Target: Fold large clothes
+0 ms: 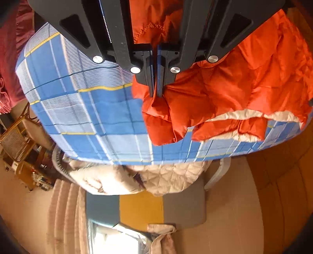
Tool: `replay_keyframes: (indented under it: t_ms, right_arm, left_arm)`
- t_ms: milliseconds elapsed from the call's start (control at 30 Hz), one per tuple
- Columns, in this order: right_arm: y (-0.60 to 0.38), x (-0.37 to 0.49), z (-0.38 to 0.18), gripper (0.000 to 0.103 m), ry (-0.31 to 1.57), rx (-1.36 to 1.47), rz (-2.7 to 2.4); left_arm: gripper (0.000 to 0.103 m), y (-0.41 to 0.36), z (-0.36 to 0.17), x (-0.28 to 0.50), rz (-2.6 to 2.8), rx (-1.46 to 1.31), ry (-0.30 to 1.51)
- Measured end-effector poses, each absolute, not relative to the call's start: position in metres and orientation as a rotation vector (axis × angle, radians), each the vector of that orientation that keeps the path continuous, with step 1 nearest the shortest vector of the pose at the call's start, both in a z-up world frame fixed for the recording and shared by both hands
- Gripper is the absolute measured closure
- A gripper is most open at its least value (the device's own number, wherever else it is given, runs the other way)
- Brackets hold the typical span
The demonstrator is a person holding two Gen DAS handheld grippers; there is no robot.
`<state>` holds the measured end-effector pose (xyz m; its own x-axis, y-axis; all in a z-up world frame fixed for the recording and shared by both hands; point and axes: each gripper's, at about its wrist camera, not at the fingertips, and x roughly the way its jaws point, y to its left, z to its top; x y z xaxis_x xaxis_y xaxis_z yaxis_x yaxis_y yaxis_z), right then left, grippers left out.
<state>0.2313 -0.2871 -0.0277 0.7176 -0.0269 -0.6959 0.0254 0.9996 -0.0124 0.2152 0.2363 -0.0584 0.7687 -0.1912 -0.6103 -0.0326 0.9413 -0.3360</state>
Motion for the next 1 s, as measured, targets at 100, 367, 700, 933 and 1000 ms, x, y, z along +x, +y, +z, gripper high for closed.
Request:
replay_keyframes:
  t_ms: [100, 367, 700, 933, 1000]
  right_arm:
    - [-0.293, 0.237, -0.02, 0.102, 0.734, 0.026, -0.05]
    - [-0.285, 0.281, -0.02, 0.102, 0.699, 0.055, -0.139]
    - [-0.277, 0.345, -0.074, 0.102, 0.811, 0.02, -0.243]
    - [-0.274, 0.366, -0.105, 0.102, 0.899, -0.012, -0.272]
    - [-0.274, 0.364, -0.102, 0.102, 0.901, -0.008, -0.263]
  left_arm:
    - [0.101, 0.245, -0.052, 0.223, -0.056, -0.363, 0.662]
    - [0.101, 0.247, -0.055, 0.269, 0.051, -0.387, 0.679]
    - [0.101, 0.243, -0.11, 0.335, 0.156, -0.322, 0.831]
    - [0.101, 0.238, -0.129, 0.343, 0.201, -0.297, 0.887]
    - [0.093, 0.237, -0.119, 0.337, 0.233, -0.291, 0.864]
